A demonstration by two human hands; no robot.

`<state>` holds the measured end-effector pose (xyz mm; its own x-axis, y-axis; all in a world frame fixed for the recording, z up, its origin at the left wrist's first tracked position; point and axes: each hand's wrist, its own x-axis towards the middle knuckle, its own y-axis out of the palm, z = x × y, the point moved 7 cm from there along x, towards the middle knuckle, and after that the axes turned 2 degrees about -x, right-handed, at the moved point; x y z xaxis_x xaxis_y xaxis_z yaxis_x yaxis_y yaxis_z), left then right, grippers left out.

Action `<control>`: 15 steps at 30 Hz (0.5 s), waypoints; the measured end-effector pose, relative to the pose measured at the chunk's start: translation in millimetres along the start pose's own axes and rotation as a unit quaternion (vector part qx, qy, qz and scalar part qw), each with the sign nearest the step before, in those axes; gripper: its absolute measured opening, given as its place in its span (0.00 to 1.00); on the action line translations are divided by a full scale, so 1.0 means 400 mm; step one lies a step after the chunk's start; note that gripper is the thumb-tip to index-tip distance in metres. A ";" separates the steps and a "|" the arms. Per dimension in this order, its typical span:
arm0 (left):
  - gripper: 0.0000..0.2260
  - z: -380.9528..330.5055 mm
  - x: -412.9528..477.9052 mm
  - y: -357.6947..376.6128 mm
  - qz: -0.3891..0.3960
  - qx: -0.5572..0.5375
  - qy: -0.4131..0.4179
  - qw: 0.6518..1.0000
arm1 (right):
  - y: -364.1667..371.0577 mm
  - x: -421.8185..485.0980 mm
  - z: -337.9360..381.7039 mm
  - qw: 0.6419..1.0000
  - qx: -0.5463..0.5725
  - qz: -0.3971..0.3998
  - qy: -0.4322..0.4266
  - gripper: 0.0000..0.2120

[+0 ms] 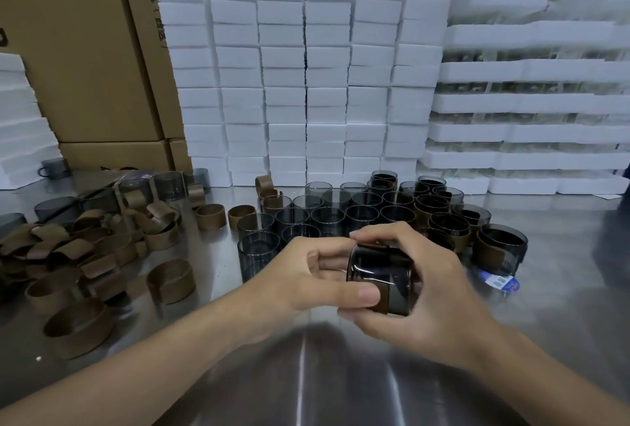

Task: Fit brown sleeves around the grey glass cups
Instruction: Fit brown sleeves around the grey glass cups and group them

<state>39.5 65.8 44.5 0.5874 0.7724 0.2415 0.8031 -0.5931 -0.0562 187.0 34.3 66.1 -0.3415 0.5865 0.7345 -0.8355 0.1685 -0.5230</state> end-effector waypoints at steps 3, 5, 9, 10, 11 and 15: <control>0.23 0.007 0.000 0.010 0.008 -0.012 -0.017 1.000 | -0.008 -0.006 0.014 0.999 -0.006 -0.036 -0.013 0.29; 0.23 0.009 -0.004 0.024 0.020 -0.012 -0.022 0.999 | -0.012 -0.013 0.019 0.998 -0.024 -0.053 -0.025 0.28; 0.22 -0.008 -0.013 0.040 0.025 -0.009 -0.019 0.999 | -0.008 -0.021 0.030 0.992 -0.064 -0.096 -0.056 0.30; 0.22 -0.016 -0.014 0.037 0.019 -0.005 -0.018 1.000 | -0.005 -0.019 0.032 0.990 -0.071 -0.103 -0.060 0.31; 0.22 -0.024 -0.015 0.034 0.014 0.004 -0.016 1.000 | -0.003 -0.018 0.034 0.989 -0.078 -0.107 -0.065 0.32; 0.18 -0.047 -0.021 0.040 0.023 0.042 -0.008 0.999 | -0.001 -0.015 0.048 0.986 -0.096 -0.104 -0.089 0.33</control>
<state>45.4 45.4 59.9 0.6252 0.7482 0.2221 0.7801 -0.6079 -0.1480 181.1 15.5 70.1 -0.2549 0.3779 0.8901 -0.8047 0.4275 -0.4120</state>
